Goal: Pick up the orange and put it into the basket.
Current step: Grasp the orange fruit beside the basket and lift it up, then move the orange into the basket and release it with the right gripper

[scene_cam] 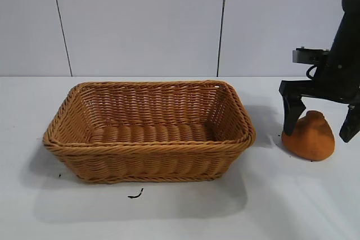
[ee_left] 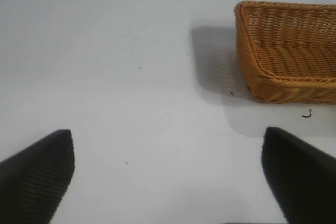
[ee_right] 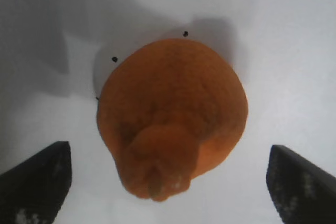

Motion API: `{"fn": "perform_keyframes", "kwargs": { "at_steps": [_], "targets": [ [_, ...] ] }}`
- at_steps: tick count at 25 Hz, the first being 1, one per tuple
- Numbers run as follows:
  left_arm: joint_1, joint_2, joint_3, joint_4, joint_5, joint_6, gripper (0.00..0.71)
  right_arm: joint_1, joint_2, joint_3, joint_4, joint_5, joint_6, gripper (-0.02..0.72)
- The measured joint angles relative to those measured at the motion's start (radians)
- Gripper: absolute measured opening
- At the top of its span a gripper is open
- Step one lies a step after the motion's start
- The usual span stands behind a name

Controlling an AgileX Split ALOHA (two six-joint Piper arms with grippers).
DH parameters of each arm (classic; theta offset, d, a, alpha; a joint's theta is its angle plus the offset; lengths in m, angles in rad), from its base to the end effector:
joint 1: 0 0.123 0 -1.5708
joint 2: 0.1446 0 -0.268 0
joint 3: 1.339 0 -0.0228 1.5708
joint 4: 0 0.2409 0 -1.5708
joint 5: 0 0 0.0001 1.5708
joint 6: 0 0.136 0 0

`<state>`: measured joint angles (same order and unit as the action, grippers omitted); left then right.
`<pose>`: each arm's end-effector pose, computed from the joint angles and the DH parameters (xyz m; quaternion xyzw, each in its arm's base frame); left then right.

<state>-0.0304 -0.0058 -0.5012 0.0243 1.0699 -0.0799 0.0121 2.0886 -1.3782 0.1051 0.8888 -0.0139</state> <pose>0.0423 0.0016 0.2515 -0.0217 0.8535 -0.0166 0.5204 0.3818 0.0157 0.0769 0.0189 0.9985 0.0417 0.0294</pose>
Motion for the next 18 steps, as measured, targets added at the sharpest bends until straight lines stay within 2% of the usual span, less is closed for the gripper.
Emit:
{"fn": "perform_keyframes", "kwargs": {
  "at_steps": [1, 6, 12, 15, 18],
  "targets": [
    [0.0, 0.0, 0.0, 0.0, 0.0, 0.0, 0.695, 0.0, -0.012, -0.001, 0.0, 0.005, -0.002, 0.037],
    [0.0, 0.0, 0.0, 0.0, 0.0, 0.0, 0.695, 0.0, -0.109, -0.027, 0.0, 0.045, -0.007, 0.038],
    [0.0, 0.0, 0.0, 0.0, 0.0, 0.0, 0.695, 0.009, -0.202, -0.175, 0.001, 0.192, -0.007, 0.038],
    [0.0, 0.0, 0.0, 0.0, 0.0, 0.0, 0.695, 0.053, -0.206, -0.243, -0.004, 0.237, -0.008, 0.038],
    [0.0, 0.0, 0.0, 0.0, 0.0, 0.0, 0.695, 0.145, -0.206, -0.295, -0.003, 0.257, -0.006, 0.038]
  ]
}}
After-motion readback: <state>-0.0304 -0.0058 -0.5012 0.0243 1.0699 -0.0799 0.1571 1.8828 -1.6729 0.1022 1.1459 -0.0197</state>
